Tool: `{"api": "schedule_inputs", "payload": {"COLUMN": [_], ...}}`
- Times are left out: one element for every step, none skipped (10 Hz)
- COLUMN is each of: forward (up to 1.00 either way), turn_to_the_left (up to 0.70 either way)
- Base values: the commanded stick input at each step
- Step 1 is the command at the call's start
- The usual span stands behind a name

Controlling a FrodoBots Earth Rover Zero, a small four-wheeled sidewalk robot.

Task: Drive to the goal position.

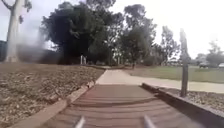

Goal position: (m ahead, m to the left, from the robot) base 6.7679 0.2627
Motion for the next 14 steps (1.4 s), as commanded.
{"api": "schedule_inputs", "payload": {"forward": [0.70, 0.70, 0.70, 0.70, 0.70, 0.70, 0.70, 0.70, 0.70, 0.70, 0.70, 0.70, 0.70, 0.70], "turn_to_the_left": [0.00, 0.00, 0.00, 0.00, 0.00, 0.00, 0.00, 0.00, 0.00, 0.00, 0.00, 0.00, 0.00, 0.00]}}
